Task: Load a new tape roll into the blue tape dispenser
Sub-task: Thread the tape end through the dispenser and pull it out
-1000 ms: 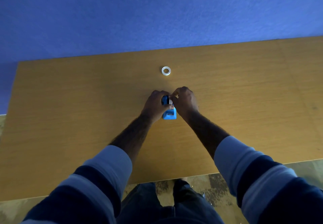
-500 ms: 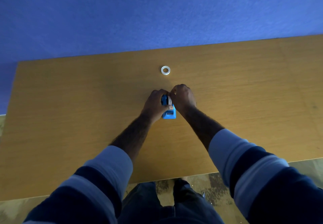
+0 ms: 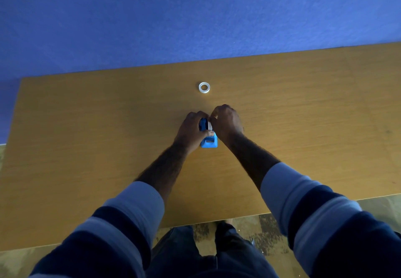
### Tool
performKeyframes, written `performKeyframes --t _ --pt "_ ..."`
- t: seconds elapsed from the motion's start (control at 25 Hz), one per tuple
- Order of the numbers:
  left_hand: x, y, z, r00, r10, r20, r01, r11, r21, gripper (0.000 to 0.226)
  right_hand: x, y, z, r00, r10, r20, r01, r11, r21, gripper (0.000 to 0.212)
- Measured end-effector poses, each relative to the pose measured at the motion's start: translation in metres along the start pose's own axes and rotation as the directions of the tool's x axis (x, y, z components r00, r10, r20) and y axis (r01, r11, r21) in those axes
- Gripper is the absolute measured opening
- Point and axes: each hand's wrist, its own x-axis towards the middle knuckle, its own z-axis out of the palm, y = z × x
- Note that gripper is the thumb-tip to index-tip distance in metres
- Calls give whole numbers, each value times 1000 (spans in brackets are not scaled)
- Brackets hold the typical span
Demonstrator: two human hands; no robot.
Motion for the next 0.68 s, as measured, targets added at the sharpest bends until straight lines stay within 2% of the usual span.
performKeyframes --t 0.16,0.56,0.68 --pt "-2 1 1 1000 2 -9 -2 1000 -29 49 6 -2 0 1000 -17 20 17 1000 16 12" --pt "1 -2 -3 999 39 7 -38 999 -39 45 -22 14 5 992 -126 -26 127 988 88 18" --pt "-1 -2 -2 999 34 3 -34 999 -43 54 -18 13 2 996 -88 -14 89 991 104 17"
